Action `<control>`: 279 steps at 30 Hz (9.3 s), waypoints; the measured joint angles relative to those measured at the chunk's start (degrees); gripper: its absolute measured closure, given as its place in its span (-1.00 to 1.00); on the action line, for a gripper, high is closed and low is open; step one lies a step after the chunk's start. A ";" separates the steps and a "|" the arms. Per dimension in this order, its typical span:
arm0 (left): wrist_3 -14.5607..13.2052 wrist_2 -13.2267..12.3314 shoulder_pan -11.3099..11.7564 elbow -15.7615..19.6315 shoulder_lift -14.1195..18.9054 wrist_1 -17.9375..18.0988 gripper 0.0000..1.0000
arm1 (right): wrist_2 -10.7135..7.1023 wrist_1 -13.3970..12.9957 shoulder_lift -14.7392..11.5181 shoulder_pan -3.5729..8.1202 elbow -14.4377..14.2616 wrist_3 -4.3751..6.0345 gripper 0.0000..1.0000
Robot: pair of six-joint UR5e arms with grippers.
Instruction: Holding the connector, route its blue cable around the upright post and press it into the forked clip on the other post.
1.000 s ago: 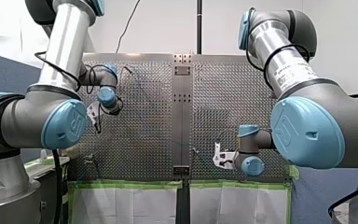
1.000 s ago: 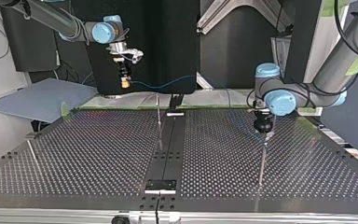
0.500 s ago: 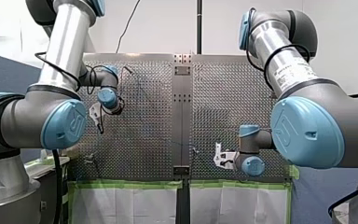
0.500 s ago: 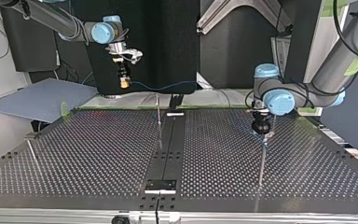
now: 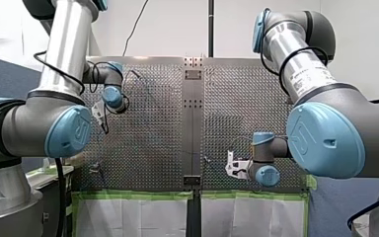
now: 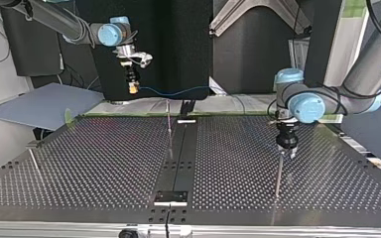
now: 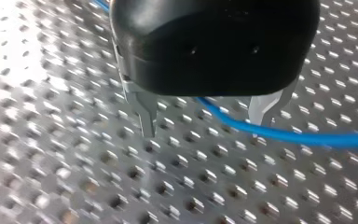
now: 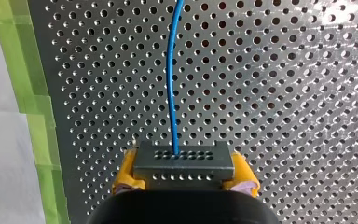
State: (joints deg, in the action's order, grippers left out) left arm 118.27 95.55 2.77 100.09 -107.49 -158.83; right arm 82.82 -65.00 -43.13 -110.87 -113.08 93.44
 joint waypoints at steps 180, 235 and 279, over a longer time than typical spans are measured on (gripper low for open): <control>-28.54 1.14 -4.44 1.74 32.34 -45.11 -0.97 | -0.37 0.95 0.09 -1.58 0.35 -0.17 1.00; -15.99 0.97 -3.62 7.15 26.11 -32.02 -0.97 | -0.33 0.97 0.09 -2.15 0.35 -0.33 1.00; 4.97 -5.84 -1.84 6.79 21.20 -10.76 -0.97 | -0.37 0.41 0.09 -3.25 0.35 -0.36 1.00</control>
State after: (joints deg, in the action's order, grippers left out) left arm 123.24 89.70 0.93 106.88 -86.29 -169.59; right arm 82.45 -64.59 -43.03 -114.13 -112.73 93.08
